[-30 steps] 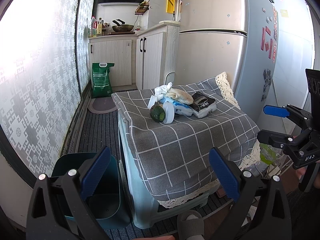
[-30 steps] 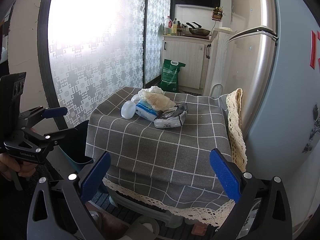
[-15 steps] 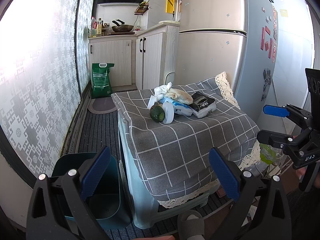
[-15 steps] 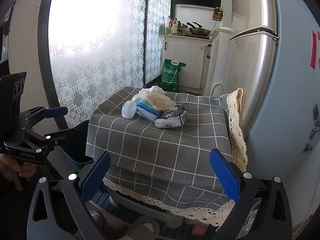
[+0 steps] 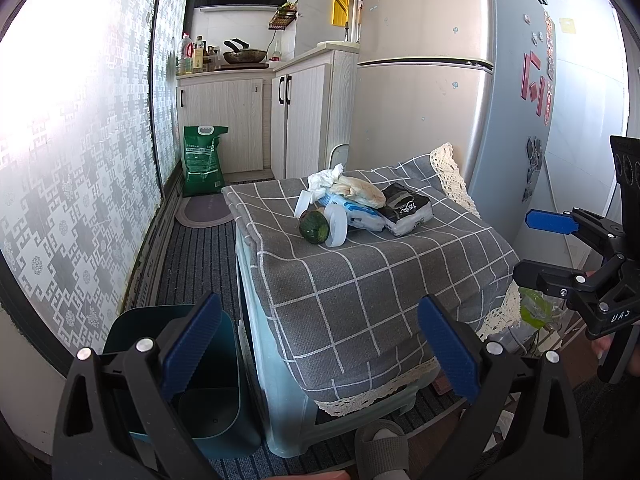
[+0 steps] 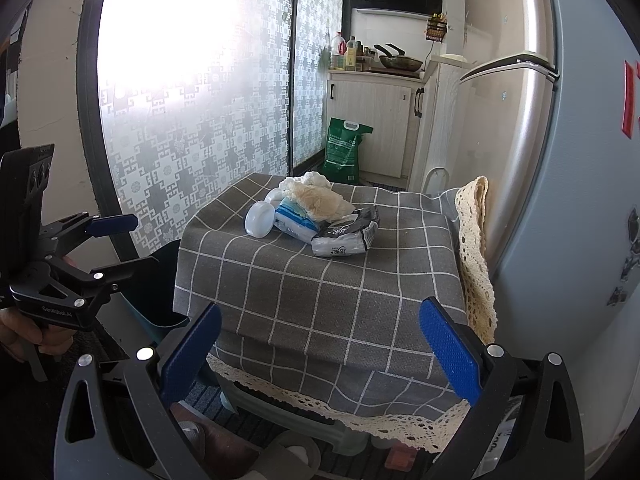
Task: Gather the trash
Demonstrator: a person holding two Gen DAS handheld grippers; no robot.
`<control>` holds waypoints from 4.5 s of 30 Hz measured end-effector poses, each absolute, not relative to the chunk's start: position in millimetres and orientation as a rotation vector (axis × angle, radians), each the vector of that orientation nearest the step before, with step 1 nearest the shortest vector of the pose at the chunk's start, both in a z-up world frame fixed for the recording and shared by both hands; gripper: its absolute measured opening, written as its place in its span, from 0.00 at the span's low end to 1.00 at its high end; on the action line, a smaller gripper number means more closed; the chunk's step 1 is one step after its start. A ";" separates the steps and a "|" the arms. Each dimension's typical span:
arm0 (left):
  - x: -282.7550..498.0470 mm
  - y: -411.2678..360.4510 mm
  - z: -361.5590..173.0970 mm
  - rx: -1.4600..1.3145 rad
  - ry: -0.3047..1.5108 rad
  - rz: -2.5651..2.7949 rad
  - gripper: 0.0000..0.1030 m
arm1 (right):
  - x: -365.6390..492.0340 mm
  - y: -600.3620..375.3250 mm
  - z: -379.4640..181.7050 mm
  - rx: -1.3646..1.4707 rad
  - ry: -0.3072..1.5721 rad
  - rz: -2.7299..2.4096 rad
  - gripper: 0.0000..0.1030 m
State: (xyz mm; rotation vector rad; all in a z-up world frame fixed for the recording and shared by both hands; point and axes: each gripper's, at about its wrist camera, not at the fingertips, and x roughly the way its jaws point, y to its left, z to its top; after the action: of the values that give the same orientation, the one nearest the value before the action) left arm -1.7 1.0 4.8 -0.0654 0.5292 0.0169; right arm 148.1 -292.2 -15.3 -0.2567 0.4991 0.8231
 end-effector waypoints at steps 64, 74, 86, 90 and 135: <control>107.9 -13.1 -13.2 -0.028 0.645 -0.062 0.39 | 216.4 -278.5 -12.4 -0.206 0.601 0.860 0.24; 122.1 -7.1 -15.5 -0.083 0.664 -0.081 0.20 | 242.6 -264.3 -19.4 -0.158 0.648 0.894 0.22; 111.4 -5.0 -9.6 -0.120 0.617 -0.162 0.11 | 274.6 -256.6 -32.6 0.048 0.778 0.897 0.50; 101.8 -7.5 -4.7 -0.128 0.588 -0.206 0.11 | 282.0 -253.9 -38.8 0.093 0.815 0.892 0.50; -1.4 173.1 -28.9 -0.256 0.573 0.100 0.11 | 155.4 -72.9 35.7 -0.292 0.582 1.029 0.13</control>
State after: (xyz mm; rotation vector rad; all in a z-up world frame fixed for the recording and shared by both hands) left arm -1.4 173.1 -28.9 -0.2560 0.5726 0.1004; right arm 155.4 -72.9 35.7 -0.2919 0.5815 1.0291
